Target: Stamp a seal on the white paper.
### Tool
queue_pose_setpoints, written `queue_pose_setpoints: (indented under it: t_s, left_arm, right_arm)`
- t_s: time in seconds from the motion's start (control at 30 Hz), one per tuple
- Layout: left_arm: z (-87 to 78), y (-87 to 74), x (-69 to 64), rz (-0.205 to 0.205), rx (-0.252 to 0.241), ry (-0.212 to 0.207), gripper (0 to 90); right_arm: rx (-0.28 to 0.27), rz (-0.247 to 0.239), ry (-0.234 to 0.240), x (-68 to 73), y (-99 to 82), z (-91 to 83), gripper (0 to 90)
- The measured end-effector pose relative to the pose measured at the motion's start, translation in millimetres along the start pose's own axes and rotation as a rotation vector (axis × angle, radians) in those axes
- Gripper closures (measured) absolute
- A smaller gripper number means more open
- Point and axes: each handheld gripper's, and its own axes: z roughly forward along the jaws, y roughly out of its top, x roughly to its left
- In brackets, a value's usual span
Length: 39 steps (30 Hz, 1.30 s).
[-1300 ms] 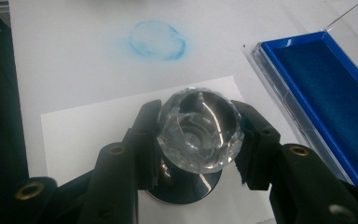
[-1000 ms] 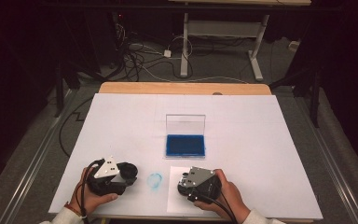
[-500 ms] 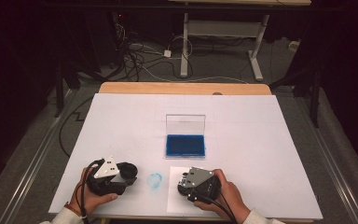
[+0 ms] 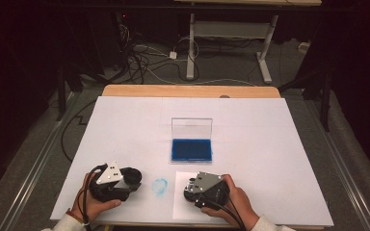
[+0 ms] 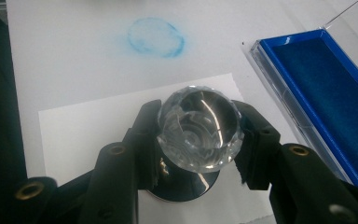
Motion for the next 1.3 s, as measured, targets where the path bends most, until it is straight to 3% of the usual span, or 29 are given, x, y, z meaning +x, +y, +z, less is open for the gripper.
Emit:
queue_pose_setpoints:
  t_s: [0.17, 0.23, 0.3, 0.73, 1.03, 1.1, 1.3]
  left_arm:
    - [0.0, 0.0, 0.8, 0.000, -0.002, 0.002, 36.5]
    - [-1.5, 0.5, 1.9, 0.017, 0.014, 0.000, 36.5]
    - [0.1, 0.3, 0.9, 0.000, -0.002, 0.002, 36.5]
    - [-0.3, 0.0, 0.9, 0.002, -0.002, 0.003, 36.5]
    - [-2.3, -0.6, 3.3, 0.014, 0.009, 0.003, 36.6]
    - [-1.5, -0.9, 2.8, -0.004, -0.008, 0.004, 36.6]
    - [-0.1, -1.6, 4.3, -0.006, -0.006, 0.001, 36.5]
  right_arm:
    - [-0.006, 0.020, 0.019, -3.7, 1.8, -1.0, 57.1]
    - [-0.044, 0.048, 0.038, -7.3, 3.3, -5.7, 57.1]
    - [-0.077, 0.061, 0.018, -11.0, 5.3, -13.0, 57.1]
    - [-0.209, 0.136, -0.059, -39.6, 2.0, -53.4, 57.1]
    - [-0.235, 0.178, -0.104, -54.7, -6.8, -69.6, 57.1]
    - [-0.238, 0.184, -0.108, -57.0, -8.0, -70.9, 57.1]
    - [-0.247, 0.192, -0.118, -62.3, -9.4, -75.2, 57.1]
